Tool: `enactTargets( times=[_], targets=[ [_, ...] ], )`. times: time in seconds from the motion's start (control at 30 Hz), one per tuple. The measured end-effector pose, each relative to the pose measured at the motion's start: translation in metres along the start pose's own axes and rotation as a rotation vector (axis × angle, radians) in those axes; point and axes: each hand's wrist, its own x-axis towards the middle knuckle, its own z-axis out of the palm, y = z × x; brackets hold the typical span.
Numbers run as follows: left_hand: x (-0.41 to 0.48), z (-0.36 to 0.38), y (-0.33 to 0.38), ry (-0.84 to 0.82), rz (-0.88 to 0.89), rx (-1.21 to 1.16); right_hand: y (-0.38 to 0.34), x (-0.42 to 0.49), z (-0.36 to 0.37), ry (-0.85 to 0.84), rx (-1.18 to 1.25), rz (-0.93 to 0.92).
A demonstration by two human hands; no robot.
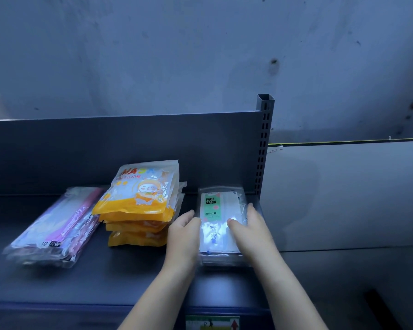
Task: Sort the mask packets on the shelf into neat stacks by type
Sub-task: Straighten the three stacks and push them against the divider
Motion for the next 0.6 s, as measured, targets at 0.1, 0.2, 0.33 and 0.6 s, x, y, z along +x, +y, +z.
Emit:
enactTargets(
  times=[0.1, 0.2, 0.33, 0.6],
  targets=[
    [-0.005, 0.001, 0.003, -0.042, 0.018, 0.004, 0.000, 0.001, 0.000, -0.022, 0.021, -0.004],
    [-0.011, 0.003, 0.007, -0.137, 0.019, 0.028, -0.001, 0.000, -0.001, -0.033, 0.063, 0.003],
    [-0.014, 0.004, 0.009, -0.162, 0.051, 0.048, 0.001, 0.000, -0.003, -0.024, 0.115, 0.007],
    [-0.004, 0.000, 0.003, -0.112, 0.034, 0.073, 0.000, 0.002, -0.005, -0.042, 0.095, -0.011]
  ],
)
